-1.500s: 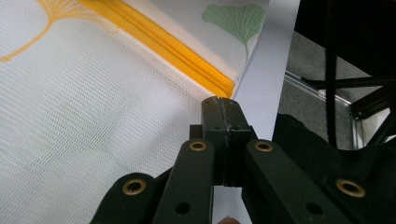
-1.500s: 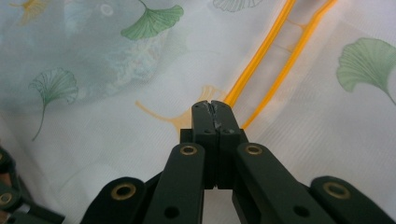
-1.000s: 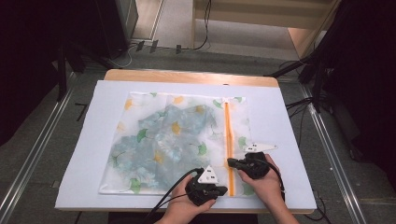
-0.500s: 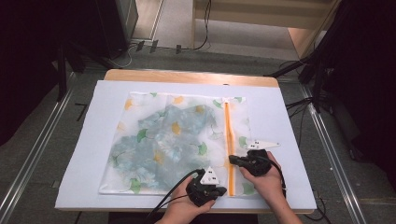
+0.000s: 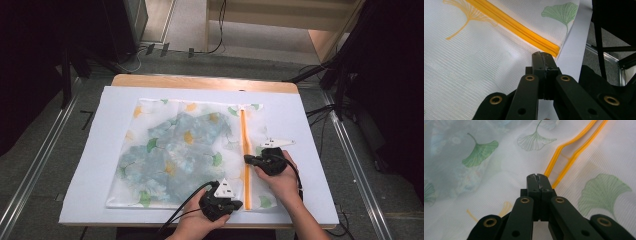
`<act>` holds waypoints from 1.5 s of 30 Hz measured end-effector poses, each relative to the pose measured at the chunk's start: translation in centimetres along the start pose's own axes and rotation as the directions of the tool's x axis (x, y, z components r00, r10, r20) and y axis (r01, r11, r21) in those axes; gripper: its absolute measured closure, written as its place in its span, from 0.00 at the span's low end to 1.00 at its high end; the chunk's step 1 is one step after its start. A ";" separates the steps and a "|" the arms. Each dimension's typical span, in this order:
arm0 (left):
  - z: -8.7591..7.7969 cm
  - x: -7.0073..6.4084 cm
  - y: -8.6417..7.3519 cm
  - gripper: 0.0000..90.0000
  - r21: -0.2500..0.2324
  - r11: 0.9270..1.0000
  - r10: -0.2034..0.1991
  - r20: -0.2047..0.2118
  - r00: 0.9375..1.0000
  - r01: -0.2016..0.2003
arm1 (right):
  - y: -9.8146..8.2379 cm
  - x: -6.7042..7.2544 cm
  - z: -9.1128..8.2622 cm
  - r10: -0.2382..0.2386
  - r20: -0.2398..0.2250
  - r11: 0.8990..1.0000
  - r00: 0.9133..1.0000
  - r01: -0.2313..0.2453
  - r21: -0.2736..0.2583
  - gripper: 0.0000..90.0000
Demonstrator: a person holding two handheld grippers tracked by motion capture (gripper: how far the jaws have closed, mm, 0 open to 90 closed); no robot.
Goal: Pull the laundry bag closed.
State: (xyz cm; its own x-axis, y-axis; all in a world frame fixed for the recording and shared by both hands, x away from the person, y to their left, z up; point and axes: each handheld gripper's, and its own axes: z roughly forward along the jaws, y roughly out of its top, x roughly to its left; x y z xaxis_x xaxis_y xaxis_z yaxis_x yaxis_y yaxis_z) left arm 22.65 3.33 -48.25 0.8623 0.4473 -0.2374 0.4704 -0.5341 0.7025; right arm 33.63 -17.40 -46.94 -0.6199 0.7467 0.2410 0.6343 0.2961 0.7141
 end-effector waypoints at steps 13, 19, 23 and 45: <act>0.0 0.2 0.0 1.00 0.007 1.000 -0.003 0.010 1.000 0.003 | 2.5 -1.8 1.7 0.013 0.034 1.000 0.999 -0.014 0.005 1.00; 0.0 0.0 0.0 1.00 0.003 1.000 0.007 -0.003 1.000 -0.007 | 4.2 -2.6 2.0 0.027 0.042 1.000 0.999 -0.027 -0.002 1.00; 0.0 0.0 0.0 1.00 -0.003 1.000 0.000 0.007 1.000 0.000 | 5.1 -3.4 2.8 0.030 0.049 0.999 0.998 -0.030 0.014 1.00; 0.0 0.0 -0.1 1.00 -0.002 1.000 -0.004 0.005 1.000 0.004 | 9.8 -8.2 6.7 0.104 0.076 0.995 0.992 -0.104 -0.001 1.00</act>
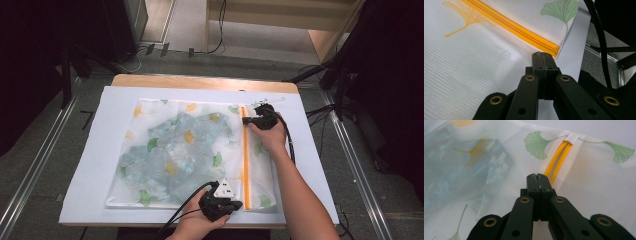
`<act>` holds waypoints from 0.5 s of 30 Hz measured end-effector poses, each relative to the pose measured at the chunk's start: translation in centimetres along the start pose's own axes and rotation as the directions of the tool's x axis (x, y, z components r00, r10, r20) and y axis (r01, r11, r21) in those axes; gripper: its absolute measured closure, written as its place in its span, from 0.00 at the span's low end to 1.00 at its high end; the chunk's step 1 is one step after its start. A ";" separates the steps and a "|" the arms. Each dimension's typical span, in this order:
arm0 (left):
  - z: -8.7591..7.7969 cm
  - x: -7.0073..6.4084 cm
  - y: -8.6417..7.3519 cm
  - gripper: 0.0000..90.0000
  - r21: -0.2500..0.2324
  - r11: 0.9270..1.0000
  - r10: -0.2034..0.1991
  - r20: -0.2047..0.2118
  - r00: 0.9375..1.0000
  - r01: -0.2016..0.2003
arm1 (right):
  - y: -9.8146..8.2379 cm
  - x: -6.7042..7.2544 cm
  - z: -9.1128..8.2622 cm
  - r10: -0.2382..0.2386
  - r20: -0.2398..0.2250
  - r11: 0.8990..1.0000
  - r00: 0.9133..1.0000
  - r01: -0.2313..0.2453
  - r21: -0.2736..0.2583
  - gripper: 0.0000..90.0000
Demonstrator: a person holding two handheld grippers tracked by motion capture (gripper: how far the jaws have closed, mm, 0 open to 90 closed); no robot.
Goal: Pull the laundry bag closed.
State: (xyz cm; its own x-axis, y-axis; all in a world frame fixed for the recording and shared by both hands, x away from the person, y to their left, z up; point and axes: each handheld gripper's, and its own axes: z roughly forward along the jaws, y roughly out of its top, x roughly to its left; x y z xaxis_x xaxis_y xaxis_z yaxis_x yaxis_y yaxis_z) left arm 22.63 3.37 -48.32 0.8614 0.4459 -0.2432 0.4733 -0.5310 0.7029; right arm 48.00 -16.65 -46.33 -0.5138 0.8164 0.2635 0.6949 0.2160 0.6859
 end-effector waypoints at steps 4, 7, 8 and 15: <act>0.0 -0.2 0.0 1.00 0.000 1.000 0.022 -0.014 1.000 -0.022 | 0.8 -0.8 0.5 0.012 -0.018 1.000 1.000 -0.012 -0.008 1.00; 0.0 -0.1 0.0 1.00 0.001 1.000 0.004 -0.005 1.000 -0.004 | 1.2 -1.3 0.9 0.016 -0.023 1.000 1.000 -0.016 -0.014 1.00; 0.0 0.0 0.0 1.00 0.000 1.000 0.002 0.000 1.000 -0.002 | 1.4 -1.5 1.0 0.019 -0.027 1.000 0.999 -0.019 -0.015 1.00; 0.0 0.1 0.1 1.00 0.008 1.000 -0.012 0.009 1.000 0.012 | 2.3 -2.5 1.8 0.019 -0.015 0.999 1.000 -0.020 -0.032 1.00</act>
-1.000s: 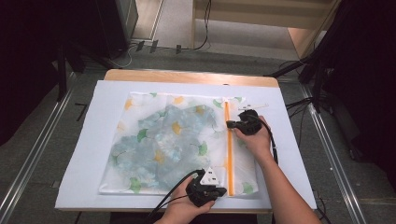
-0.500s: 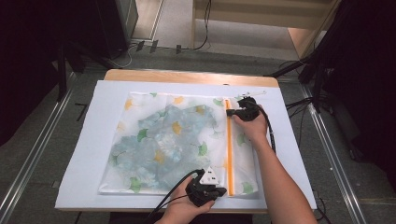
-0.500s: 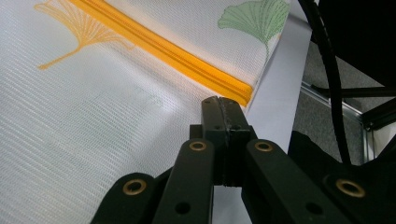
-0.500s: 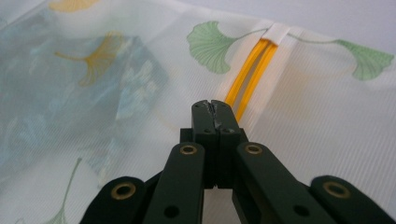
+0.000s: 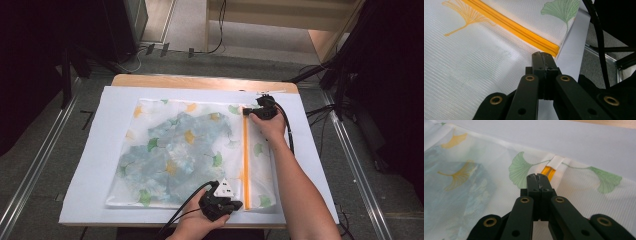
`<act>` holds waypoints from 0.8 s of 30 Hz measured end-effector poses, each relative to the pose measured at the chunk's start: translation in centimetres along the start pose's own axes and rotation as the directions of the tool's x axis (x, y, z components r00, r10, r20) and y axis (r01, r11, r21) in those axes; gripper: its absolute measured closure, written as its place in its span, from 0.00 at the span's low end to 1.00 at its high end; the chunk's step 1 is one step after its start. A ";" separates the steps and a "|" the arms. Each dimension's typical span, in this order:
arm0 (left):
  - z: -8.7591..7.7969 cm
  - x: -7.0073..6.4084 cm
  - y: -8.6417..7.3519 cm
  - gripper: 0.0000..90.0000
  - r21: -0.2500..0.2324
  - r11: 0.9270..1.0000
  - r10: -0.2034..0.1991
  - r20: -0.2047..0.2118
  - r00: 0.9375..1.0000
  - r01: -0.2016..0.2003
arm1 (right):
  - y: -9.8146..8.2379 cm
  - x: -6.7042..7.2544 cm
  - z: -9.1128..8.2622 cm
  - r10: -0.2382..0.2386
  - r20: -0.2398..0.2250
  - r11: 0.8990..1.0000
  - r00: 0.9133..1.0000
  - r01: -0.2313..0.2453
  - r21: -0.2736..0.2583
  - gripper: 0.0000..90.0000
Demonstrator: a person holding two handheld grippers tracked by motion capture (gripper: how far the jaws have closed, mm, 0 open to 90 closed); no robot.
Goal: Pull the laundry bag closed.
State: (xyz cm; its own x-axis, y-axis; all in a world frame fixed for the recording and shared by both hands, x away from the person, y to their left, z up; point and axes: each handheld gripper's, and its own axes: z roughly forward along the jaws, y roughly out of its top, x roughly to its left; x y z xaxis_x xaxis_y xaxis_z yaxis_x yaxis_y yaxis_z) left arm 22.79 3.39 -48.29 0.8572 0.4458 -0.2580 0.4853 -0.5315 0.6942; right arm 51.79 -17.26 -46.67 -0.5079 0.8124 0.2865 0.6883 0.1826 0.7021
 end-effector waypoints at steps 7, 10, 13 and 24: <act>0.0 0.1 0.0 1.00 0.002 1.000 -0.001 0.005 1.000 0.001 | 1.3 -0.1 1.3 -0.030 0.034 0.999 0.999 0.029 0.015 1.00; 0.0 -0.1 0.0 1.00 0.002 1.000 0.008 -0.008 1.000 -0.008 | 1.7 -0.3 1.7 -0.024 0.045 1.000 0.999 0.023 0.006 1.00; 0.0 -0.1 0.0 1.00 0.000 1.000 0.006 -0.004 1.000 -0.006 | 2.1 -0.3 2.3 -0.032 0.062 0.999 0.998 0.032 0.011 1.00; 0.0 0.0 0.1 1.00 0.009 1.000 0.002 -0.001 1.000 -0.002 | 2.8 -0.6 3.7 -0.040 0.076 0.999 0.996 0.038 0.023 1.00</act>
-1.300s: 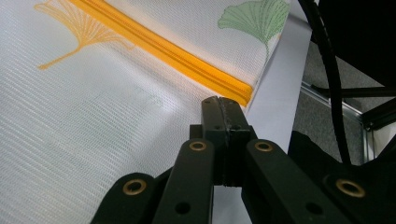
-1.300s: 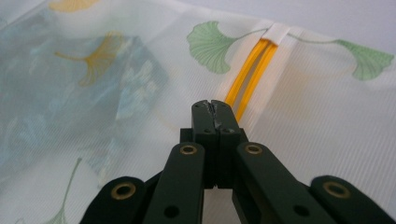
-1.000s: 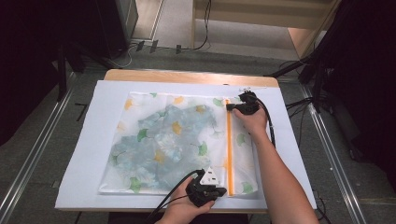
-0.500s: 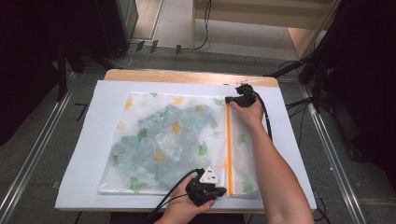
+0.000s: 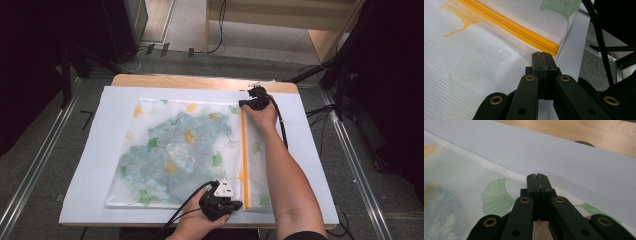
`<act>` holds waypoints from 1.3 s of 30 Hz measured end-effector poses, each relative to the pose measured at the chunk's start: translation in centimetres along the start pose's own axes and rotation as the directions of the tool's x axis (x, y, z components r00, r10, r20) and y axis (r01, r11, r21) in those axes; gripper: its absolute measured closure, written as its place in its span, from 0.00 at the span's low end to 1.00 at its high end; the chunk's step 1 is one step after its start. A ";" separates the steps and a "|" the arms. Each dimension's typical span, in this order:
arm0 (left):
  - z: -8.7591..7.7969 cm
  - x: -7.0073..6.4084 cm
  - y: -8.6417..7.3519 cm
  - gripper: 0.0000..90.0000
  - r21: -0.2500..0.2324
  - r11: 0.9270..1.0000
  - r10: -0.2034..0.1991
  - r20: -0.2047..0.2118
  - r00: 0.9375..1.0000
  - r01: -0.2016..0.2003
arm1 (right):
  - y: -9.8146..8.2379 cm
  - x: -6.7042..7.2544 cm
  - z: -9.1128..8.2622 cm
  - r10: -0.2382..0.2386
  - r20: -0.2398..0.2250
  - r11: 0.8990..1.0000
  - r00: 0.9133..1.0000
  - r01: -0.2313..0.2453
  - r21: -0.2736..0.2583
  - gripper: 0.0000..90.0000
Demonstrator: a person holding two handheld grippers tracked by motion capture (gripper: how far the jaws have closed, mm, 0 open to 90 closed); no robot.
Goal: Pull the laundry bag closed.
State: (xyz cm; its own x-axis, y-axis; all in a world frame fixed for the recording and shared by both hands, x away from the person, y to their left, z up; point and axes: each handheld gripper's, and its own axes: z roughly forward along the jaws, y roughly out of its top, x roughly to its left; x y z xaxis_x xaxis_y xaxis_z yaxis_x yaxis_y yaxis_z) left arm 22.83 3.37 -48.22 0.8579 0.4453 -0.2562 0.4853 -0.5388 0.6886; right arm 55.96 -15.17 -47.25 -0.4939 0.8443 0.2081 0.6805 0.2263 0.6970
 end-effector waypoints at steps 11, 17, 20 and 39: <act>0.0 0.4 -0.1 1.00 -0.017 0.999 -0.038 0.027 0.999 0.038 | -2.2 0.5 -2.6 0.111 -0.092 0.991 0.990 -0.117 -0.059 0.70; -0.2 -0.3 -0.4 0.78 -0.050 0.998 0.032 0.026 0.999 -0.031 | -4.3 0.8 -4.9 0.109 -0.112 0.990 0.988 -0.118 -0.071 0.55; -0.6 -0.6 -0.5 0.62 -0.073 0.996 0.055 0.006 0.998 -0.054 | -5.4 1.3 -5.9 0.072 -0.126 0.995 0.989 -0.080 -0.064 0.50; -7.8 5.4 -2.1 0.13 -0.240 0.968 -0.117 -0.169 0.979 0.075 | -11.6 3.8 -12.0 0.027 -0.166 0.986 0.986 -0.054 -0.158 0.39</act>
State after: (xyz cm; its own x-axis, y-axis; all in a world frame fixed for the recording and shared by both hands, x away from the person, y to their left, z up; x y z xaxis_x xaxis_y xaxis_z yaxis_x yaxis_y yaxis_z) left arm 25.11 12.49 -45.78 0.7541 0.6200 -0.2168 0.4931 -0.3165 0.8103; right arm 39.66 -20.38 -46.35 -0.5581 0.7578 0.3379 0.6119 0.1008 0.7845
